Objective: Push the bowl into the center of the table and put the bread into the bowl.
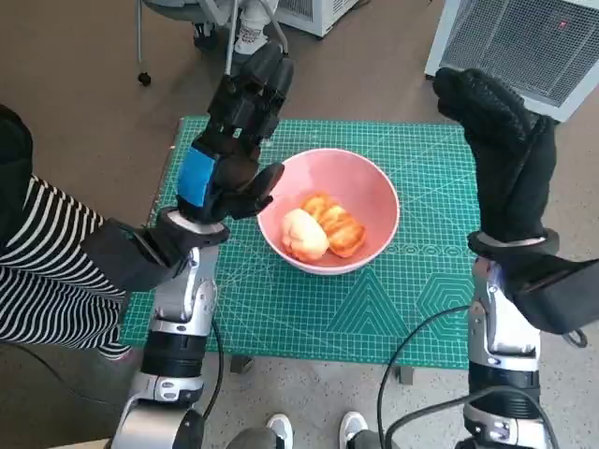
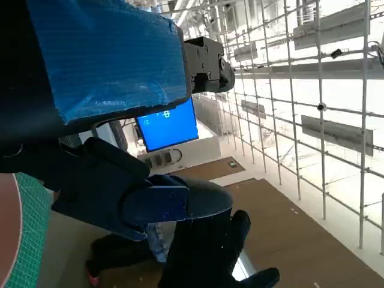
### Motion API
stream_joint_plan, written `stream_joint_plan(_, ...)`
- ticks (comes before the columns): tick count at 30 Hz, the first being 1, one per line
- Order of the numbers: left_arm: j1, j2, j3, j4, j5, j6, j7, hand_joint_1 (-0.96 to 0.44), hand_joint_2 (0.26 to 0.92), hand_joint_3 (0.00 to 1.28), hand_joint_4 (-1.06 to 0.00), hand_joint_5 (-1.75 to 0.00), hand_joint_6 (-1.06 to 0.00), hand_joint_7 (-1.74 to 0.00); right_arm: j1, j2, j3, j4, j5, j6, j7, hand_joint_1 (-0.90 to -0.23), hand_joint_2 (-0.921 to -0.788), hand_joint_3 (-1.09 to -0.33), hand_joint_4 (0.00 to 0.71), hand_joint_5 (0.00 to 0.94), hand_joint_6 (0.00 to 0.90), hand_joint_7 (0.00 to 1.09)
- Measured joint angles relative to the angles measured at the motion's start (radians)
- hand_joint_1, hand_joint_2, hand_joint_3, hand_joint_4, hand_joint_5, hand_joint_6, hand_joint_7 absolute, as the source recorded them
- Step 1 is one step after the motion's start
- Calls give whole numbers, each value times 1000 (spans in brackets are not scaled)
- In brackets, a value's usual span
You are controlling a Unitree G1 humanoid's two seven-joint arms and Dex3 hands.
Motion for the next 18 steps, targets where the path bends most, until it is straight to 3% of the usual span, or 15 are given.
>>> stream_joint_plan(18,0,0,15,28,-9,-25,-29,-755,921,454,-82,-45,1,-397,-8,0,0,30,0,2,9,-784,-921,-730,195,1,83,495)
